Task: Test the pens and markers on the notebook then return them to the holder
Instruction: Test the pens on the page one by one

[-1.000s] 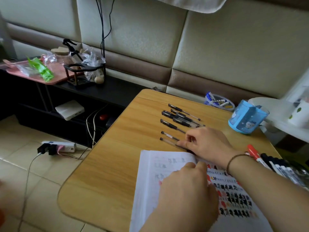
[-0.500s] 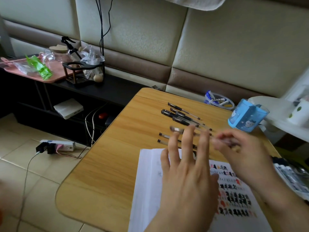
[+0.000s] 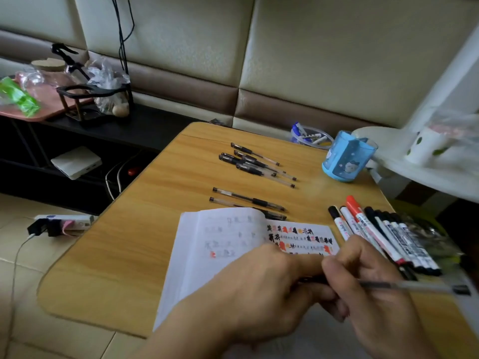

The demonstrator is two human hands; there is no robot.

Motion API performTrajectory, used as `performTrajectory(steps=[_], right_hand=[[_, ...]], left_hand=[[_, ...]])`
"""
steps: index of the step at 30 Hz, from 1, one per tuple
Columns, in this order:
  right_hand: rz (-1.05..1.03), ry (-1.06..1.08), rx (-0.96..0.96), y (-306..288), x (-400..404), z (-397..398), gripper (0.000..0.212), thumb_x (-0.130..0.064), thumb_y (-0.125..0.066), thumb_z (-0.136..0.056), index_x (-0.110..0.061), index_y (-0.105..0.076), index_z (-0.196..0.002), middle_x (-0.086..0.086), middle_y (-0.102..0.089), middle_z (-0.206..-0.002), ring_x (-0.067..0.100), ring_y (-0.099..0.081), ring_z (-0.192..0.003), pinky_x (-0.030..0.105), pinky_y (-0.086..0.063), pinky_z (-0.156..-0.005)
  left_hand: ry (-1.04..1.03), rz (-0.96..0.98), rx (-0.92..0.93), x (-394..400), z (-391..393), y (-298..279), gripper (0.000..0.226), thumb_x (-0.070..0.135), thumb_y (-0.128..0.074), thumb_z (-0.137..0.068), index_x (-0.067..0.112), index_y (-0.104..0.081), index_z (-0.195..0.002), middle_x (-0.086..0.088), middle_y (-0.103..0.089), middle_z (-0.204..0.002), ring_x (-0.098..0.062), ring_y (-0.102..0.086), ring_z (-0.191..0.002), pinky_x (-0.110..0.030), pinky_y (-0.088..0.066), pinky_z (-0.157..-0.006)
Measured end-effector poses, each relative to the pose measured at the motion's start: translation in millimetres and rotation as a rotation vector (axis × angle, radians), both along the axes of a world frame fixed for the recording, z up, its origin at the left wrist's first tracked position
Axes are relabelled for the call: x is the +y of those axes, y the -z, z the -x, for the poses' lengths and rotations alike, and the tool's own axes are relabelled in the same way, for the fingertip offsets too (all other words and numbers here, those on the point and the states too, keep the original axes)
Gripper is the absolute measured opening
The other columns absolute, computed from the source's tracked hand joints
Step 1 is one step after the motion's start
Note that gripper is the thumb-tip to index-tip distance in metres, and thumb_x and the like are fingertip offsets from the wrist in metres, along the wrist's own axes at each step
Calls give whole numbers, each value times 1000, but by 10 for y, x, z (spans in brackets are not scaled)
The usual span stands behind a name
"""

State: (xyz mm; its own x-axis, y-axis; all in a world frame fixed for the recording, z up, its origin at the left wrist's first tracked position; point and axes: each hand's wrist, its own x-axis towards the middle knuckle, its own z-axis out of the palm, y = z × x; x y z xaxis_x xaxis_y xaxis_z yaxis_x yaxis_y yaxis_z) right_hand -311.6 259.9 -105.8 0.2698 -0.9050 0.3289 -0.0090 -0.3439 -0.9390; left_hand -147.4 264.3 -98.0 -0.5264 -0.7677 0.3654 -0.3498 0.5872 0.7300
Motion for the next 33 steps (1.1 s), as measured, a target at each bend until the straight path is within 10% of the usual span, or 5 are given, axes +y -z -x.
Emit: performTrajectory(steps=[5,10,16,33], right_hand=[[-109,52,-118,31,-55,109,42,-50,-77,-70,-15,-54,-66,9,-47,-43,22,-46,-40,26,-39,-41],[-73,119,210,185,-113,132,27,-16,-76,-79,-8,-57,-61,16,-54,-47,19,-49,-39,27,-37,-38],[13,225,277,333,-153,96,44,-8,-76,-78,-6,-42,-52,-4,-36,-42,5,-30,-40,16,-28,-42],[1,187,388,352,-158,78,40,-3,-74,-77,-11,-43,-52,-3,-37,-43,5,-32,-40,17,-29,-41]], left_hand=[[-181,-69,-160,14,-93,47,20,40,-49,-93,39,-40,-111,5,-50,-66,-6,-46,-64,-30,-36,-59],[-460,-74,-228,-90,-198,108,18,24,-34,-98,35,-43,-109,5,-62,-90,-14,-55,-81,-40,-45,-74],[-526,-33,-397,-93,-125,96,26,36,-44,-97,39,-39,-122,13,-62,-119,-18,-61,-95,-37,-50,-79],[-599,33,-472,-113,-100,151,26,44,-47,-94,40,-44,-120,16,-67,-109,-12,-61,-85,-29,-47,-69]])
